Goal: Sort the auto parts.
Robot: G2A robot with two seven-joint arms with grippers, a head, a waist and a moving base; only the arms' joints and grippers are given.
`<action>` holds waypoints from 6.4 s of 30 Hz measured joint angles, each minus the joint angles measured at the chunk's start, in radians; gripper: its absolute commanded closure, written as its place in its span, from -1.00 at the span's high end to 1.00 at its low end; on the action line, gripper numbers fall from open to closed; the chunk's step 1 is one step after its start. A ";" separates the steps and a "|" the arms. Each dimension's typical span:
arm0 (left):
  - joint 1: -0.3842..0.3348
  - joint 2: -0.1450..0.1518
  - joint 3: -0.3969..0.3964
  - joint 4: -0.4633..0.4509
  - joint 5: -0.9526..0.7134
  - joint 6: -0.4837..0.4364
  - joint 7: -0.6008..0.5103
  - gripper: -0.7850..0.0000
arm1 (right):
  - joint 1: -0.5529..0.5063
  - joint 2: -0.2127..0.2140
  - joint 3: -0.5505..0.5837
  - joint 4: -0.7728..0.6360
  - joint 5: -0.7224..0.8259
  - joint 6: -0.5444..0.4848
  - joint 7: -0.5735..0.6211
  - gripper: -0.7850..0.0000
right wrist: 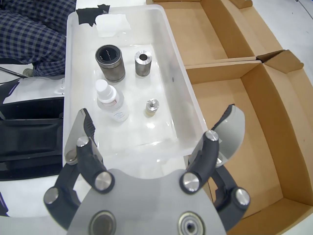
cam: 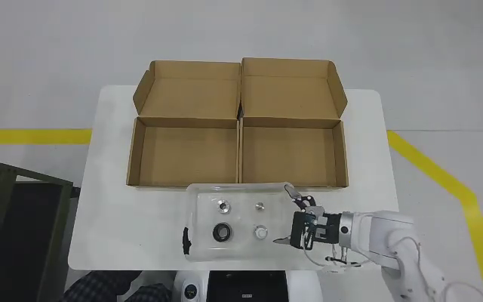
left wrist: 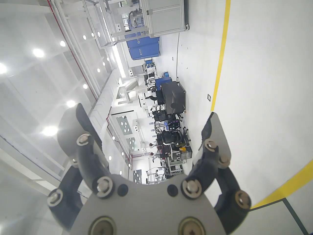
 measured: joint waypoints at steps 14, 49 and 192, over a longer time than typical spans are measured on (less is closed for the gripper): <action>0.000 0.000 0.000 0.000 0.000 0.000 0.000 1.00 | 0.058 0.010 -0.110 0.026 -0.018 0.015 0.061 1.00; 0.000 0.000 0.000 0.000 0.000 0.000 0.000 1.00 | 0.172 0.014 -0.308 0.101 -0.028 0.032 0.182 -0.17; 0.000 0.000 0.000 0.000 0.000 0.000 0.000 1.00 | 0.661 -0.061 -0.406 0.481 0.209 0.442 0.102 1.00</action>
